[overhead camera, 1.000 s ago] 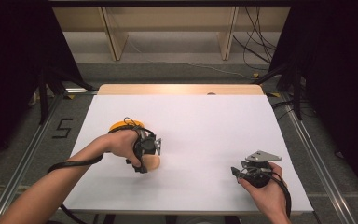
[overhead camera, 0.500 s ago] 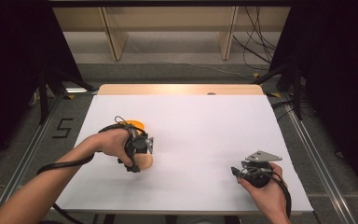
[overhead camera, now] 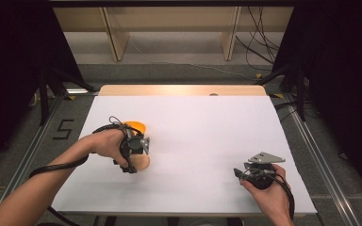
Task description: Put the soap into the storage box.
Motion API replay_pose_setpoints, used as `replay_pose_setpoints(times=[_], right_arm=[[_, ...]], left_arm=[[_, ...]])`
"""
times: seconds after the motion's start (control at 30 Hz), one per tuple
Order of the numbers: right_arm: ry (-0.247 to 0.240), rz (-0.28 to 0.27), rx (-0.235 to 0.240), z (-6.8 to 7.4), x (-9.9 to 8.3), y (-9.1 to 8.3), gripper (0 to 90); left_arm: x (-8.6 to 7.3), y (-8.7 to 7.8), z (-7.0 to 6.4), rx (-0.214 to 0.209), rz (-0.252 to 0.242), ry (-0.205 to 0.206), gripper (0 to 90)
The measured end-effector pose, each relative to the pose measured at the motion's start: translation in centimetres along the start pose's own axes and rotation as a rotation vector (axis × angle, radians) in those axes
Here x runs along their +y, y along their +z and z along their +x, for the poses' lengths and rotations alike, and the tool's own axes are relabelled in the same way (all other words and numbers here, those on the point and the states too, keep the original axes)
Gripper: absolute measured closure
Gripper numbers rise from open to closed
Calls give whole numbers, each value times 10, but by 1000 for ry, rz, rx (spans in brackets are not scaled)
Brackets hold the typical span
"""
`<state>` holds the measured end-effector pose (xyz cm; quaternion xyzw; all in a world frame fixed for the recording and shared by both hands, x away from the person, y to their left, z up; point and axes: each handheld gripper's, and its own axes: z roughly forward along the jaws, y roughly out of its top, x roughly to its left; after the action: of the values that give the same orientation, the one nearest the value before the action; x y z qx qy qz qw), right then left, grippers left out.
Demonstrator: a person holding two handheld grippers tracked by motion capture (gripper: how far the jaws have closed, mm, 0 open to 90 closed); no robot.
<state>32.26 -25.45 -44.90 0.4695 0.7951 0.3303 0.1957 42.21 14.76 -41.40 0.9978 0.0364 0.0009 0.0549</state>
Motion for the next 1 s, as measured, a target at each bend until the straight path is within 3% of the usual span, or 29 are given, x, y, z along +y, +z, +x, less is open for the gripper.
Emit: replay_pose_setpoints(times=[1.0], right_arm=[[42,9,-4,3,1,-2,527]], left_arm=[[-26,-9,0,1,0,-19,326]])
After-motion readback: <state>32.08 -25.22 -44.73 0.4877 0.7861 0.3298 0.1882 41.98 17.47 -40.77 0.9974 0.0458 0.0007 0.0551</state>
